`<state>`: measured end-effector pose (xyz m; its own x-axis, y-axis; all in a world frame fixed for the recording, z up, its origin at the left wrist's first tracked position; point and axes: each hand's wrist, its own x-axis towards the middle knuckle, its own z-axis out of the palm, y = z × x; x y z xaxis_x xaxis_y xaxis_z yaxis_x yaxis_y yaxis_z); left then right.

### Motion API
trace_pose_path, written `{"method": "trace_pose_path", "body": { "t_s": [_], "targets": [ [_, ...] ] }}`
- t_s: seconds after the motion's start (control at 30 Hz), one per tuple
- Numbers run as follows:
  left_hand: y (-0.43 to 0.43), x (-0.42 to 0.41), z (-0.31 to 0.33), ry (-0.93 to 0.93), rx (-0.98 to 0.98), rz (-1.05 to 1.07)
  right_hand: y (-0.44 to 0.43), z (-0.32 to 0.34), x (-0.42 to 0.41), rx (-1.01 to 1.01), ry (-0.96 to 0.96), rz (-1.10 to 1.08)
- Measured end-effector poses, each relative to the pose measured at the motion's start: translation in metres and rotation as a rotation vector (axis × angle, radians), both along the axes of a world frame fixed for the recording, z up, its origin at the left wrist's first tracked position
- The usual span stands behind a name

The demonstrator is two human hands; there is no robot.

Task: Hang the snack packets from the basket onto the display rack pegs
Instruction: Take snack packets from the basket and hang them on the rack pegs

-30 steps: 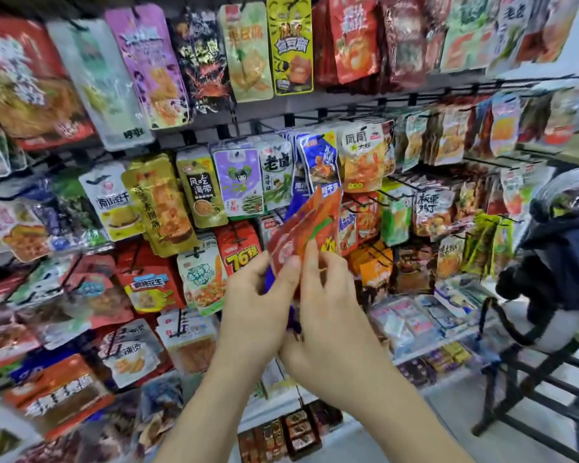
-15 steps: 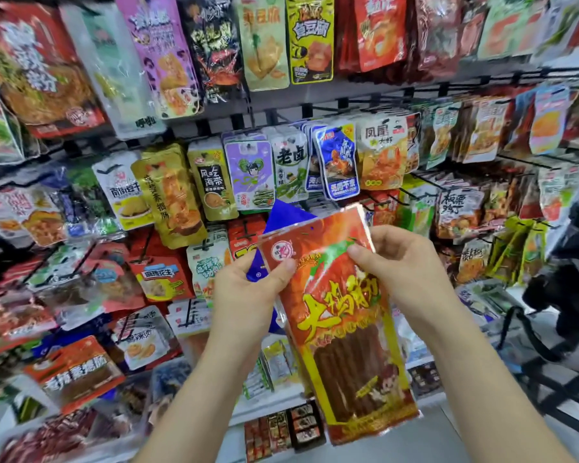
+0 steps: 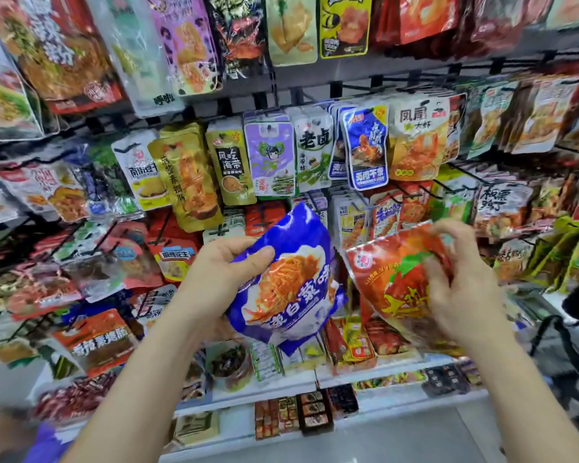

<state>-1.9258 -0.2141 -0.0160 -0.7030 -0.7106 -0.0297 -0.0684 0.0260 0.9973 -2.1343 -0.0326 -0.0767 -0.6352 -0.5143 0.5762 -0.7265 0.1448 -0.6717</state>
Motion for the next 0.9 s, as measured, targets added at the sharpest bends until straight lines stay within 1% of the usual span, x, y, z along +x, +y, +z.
{"method": "trace_pose_path", "body": {
  "t_s": [0.07, 0.13, 0.17, 0.23, 0.3, 0.33, 0.4, 0.47, 0.63, 0.73, 0.8, 0.83, 0.9],
  "targets": [
    [0.003, 0.004, 0.001, -0.140, -0.127, -0.112, -0.004, -0.009, 0.000, 0.056, 0.120, 0.039],
    [0.007, 0.005, -0.006, -0.323, -0.329, -0.257, -0.006, -0.023, 0.002, 0.085, 0.104, 0.115],
    [0.010, 0.004, -0.013, -0.397, -0.381, -0.322, -0.007, -0.032, 0.002, 0.107, 0.076, 0.144],
    [0.015, 0.003, -0.031, -0.496, -0.414, -0.419, -0.008, -0.055, 0.005, 0.177, -0.001, 0.188],
    [0.018, 0.004, -0.053, -0.538, -0.401, -0.466, -0.012, -0.076, 0.012, 0.247, -0.100, 0.242],
    [0.018, 0.005, -0.063, -0.547, -0.391, -0.468, -0.015, -0.085, 0.016, 0.250, -0.156, 0.270],
    [0.014, 0.007, -0.081, -0.541, -0.335, -0.404, -0.022, -0.098, 0.023, 0.237, -0.276, 0.305],
    [0.008, 0.007, -0.098, -0.516, -0.255, -0.281, -0.032, -0.110, 0.031, 0.243, -0.393, 0.337],
    [-0.021, 0.002, -0.148, -0.469, -0.152, -0.067, -0.072, -0.150, 0.045, 0.345, -0.572, 0.369],
    [-0.051, -0.002, -0.192, -0.430, -0.066, 0.053, -0.103, -0.178, 0.054, 0.279, -0.683, 0.382],
    [-0.074, -0.004, -0.225, -0.358, -0.009, 0.119, -0.127, -0.199, 0.058, 0.174, -0.712, 0.365],
    [-0.088, -0.006, -0.243, -0.333, -0.011, 0.137, -0.140, -0.214, 0.057, 0.142, -0.713, 0.357],
    [-0.115, -0.013, -0.281, -0.301, -0.027, 0.168, -0.167, -0.250, 0.053, 0.122, -0.661, 0.342]
  ]
}}
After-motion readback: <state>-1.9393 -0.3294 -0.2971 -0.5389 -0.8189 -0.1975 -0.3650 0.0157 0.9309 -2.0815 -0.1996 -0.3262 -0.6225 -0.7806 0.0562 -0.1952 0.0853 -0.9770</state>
